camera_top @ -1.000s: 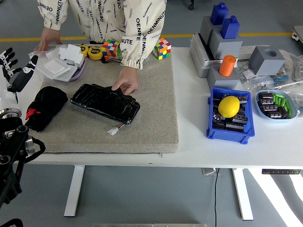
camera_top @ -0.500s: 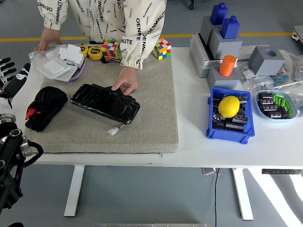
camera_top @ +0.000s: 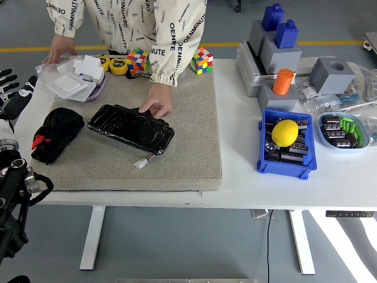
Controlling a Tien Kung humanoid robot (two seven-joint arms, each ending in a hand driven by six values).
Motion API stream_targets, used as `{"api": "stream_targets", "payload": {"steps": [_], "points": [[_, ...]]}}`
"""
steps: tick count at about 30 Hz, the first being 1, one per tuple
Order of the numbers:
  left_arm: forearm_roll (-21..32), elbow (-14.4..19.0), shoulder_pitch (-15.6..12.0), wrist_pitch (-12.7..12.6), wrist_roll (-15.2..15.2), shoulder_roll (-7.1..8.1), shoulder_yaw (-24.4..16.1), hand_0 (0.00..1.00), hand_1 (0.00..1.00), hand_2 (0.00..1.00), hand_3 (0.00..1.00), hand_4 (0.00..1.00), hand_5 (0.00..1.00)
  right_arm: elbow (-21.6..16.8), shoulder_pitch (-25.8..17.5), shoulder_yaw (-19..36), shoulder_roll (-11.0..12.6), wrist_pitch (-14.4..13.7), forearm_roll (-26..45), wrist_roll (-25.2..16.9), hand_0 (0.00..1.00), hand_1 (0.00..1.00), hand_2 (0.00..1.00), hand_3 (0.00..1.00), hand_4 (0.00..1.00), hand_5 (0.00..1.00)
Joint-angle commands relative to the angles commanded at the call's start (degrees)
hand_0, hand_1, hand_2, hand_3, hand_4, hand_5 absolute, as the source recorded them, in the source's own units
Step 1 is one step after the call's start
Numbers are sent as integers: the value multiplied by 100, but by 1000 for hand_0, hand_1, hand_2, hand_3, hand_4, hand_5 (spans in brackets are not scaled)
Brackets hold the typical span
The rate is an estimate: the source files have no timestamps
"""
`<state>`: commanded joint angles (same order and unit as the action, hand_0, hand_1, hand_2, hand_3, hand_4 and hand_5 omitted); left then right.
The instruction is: Pick the rag up,wipe the panel,place it on the desk
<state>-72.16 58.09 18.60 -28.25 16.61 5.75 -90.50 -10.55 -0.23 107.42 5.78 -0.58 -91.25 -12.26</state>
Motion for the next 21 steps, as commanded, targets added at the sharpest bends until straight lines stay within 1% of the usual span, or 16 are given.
{"api": "stream_targets", "payload": {"steps": [21], "points": [[95,75,34,50,-9,20,41,468,595,620,631,969,262,-19,12,13,7,-20,23,-9,521,551,489,520,848,346]]}}
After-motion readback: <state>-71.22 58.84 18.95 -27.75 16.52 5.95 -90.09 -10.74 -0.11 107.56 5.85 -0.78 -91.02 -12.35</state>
